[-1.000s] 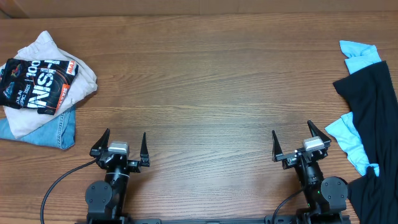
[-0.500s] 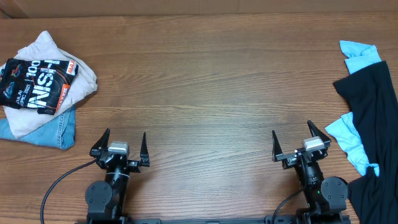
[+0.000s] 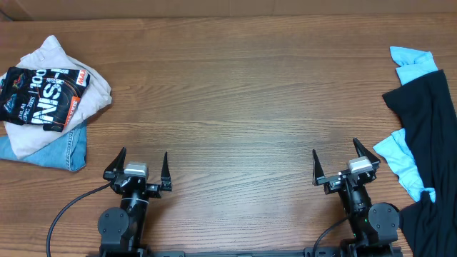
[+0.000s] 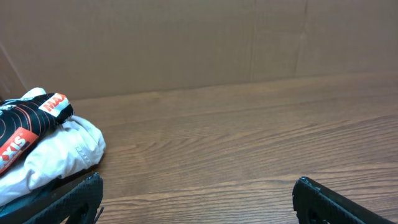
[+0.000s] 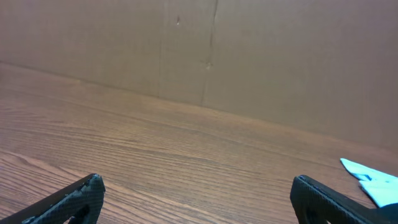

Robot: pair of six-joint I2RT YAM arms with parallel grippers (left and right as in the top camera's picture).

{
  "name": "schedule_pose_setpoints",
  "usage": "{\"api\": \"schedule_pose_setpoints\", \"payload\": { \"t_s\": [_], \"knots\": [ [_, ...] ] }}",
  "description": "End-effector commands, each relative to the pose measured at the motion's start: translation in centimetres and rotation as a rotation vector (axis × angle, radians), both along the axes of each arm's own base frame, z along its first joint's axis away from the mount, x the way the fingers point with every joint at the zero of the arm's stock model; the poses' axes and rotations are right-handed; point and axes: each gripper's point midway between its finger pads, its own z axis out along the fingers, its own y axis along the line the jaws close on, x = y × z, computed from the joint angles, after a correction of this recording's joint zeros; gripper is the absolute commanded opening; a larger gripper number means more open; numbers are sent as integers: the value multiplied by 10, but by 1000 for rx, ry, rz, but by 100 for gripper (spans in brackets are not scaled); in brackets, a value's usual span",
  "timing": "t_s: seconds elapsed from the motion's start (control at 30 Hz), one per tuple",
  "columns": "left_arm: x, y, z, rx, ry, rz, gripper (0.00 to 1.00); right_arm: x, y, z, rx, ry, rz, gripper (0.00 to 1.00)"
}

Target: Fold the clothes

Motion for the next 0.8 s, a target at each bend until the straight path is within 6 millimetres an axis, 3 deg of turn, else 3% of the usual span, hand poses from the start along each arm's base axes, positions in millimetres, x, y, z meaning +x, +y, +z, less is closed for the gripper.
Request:
{"api": "schedule_pose_setpoints", "payload": {
  "t_s": [0.0,0.27,0.4,0.63,0.77],
  "knots": [
    [0,1,1,10,-8,-2,100,0,1,-2,1,-3,6,100],
    [0,1,0,10,-7,-2,100,-1,5,-1,4,-5,30,100],
    [0,1,1,-12,-5,0,100,-1,3,-1,89,15,20,100],
    [-1,1,3,-124,4,8,100,1,-8,-1,212,48,-48,100],
    [-5,1,17,-133,9,9,100,-3,-18,10,240,76,-110,100]
  ]
}}
